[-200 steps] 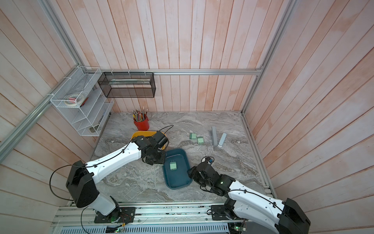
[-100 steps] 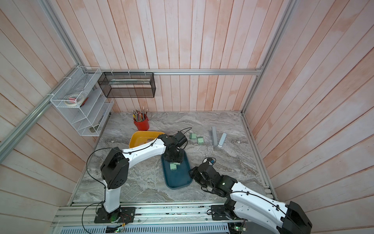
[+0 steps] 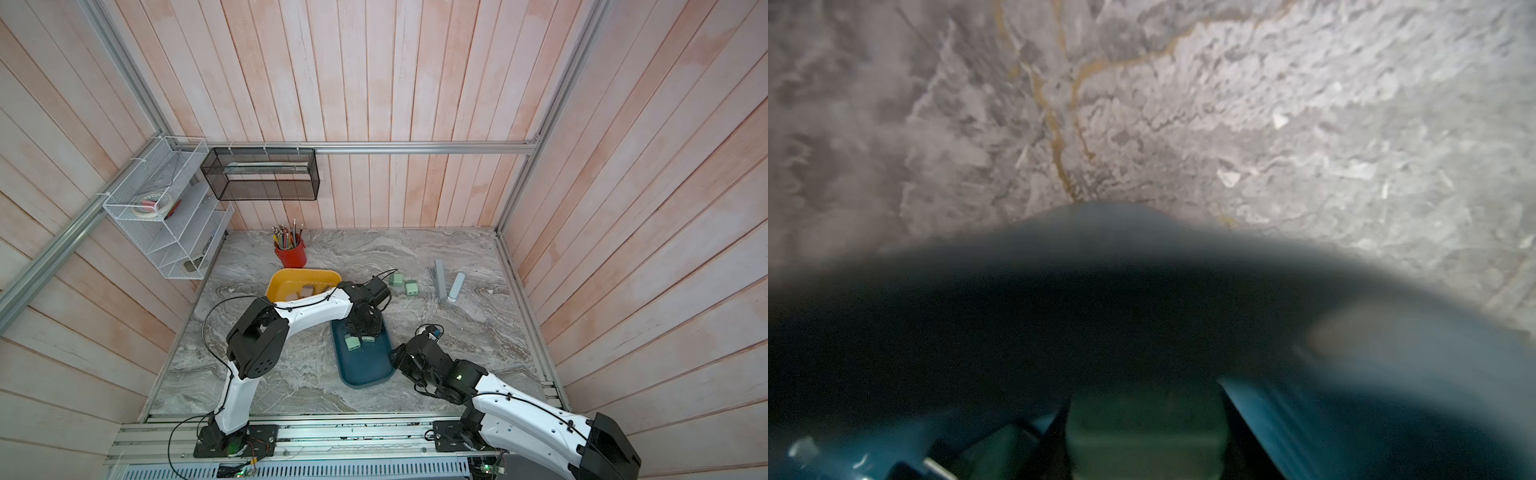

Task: Place the plugs by color into the storage box
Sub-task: Place the plug in the storage box.

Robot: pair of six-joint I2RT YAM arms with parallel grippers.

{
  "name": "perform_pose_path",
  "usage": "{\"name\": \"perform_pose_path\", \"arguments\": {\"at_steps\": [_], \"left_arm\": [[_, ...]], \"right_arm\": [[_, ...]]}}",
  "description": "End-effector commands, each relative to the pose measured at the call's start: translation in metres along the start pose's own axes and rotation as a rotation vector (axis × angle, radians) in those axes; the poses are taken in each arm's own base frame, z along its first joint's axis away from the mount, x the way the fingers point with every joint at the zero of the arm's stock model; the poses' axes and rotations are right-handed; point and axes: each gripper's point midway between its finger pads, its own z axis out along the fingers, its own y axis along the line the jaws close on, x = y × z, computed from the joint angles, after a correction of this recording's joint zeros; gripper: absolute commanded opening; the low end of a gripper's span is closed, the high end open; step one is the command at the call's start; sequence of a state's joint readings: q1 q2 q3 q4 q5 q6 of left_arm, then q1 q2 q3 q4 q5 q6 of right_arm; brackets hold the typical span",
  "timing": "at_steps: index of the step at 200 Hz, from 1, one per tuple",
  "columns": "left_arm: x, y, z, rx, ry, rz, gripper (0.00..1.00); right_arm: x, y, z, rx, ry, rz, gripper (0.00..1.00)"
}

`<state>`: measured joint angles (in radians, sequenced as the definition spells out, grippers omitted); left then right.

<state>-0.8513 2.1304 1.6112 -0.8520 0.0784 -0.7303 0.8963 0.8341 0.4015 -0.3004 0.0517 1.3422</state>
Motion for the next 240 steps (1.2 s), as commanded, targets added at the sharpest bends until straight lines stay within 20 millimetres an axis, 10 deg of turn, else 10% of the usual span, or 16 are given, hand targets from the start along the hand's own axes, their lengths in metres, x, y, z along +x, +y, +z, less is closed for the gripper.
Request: {"name": "perform_pose_path", "arguments": {"at_steps": [1, 57, 173, 240], "left_arm": [[0.008, 0.003, 0.019, -0.024, 0.038, -0.011, 0.46], [0.008, -0.002, 0.011, -0.001, 0.038, -0.014, 0.55], [-0.002, -0.023, -0.107, 0.115, -0.102, 0.0, 0.73], [0.028, 0.011, -0.148, 0.111, -0.133, -0.051, 0.73]], "right_arm": [[-0.003, 0.007, -0.005, 0.001, -0.01, 0.002, 0.65], [-0.004, 0.008, -0.004, -0.002, -0.016, 0.004, 0.65], [-0.014, 0.003, -0.008, -0.03, -0.066, 0.035, 0.66], [-0.016, 0.02, 0.01, -0.038, -0.035, -0.016, 0.65]]}}
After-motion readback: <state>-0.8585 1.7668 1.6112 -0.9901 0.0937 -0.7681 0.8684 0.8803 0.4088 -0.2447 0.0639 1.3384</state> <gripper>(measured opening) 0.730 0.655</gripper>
